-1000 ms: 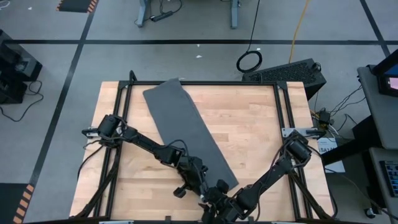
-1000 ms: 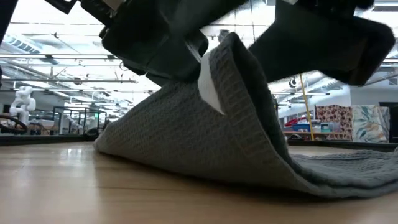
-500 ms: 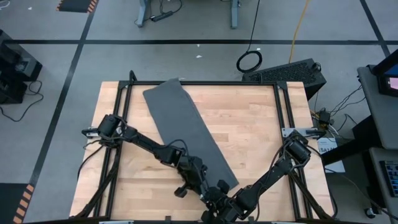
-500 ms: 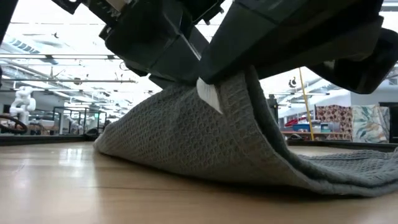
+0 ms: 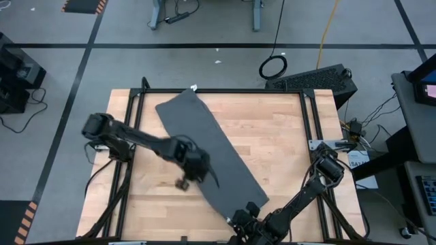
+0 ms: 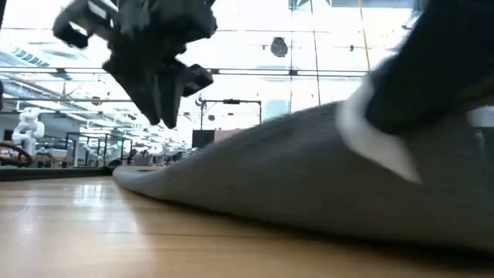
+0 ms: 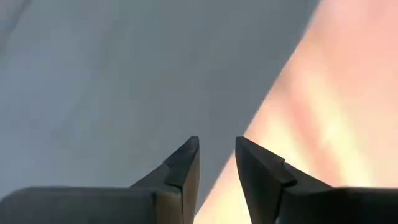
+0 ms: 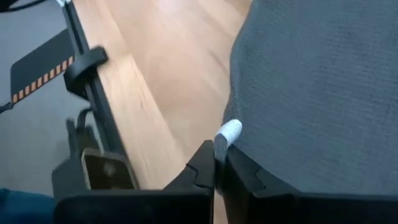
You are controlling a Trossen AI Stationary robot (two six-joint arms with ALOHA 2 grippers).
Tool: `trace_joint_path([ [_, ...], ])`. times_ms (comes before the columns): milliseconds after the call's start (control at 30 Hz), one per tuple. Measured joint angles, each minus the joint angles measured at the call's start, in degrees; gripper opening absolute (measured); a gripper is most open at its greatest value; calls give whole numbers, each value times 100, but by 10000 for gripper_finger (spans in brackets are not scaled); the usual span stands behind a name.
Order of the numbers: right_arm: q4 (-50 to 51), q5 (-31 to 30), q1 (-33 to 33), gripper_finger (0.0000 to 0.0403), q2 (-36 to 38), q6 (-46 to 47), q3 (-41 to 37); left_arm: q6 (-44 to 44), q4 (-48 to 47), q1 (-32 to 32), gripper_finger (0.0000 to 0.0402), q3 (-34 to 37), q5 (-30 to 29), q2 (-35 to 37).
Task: Roll towel into tight, uniform cylinder
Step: Roll the towel
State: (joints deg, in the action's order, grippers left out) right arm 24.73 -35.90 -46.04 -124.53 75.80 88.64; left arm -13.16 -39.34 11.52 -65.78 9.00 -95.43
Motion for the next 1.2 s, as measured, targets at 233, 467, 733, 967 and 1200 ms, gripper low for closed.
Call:
trace_joint_path([
  [233,621,2,-242,2,0,325,1,-1411,-988,-1446,112,1042,-880,935],
  [467,1212,0,-459,1,0,629,2,-2438,-975,-3080,112,2086,-2329,1564],
  [733,1835,20,-710,0,0,1037,2,-3264,-1255,-4456,112,2184,-2274,1945],
  [967,2247,22,-883,0,0,1304,2,-3924,-2020,-4799,174,2320,-1885,2219],
  [1200,2392,22,-988,0,0,1680,2,-4442,-878,-4793,225,2691,-1880,2333],
])
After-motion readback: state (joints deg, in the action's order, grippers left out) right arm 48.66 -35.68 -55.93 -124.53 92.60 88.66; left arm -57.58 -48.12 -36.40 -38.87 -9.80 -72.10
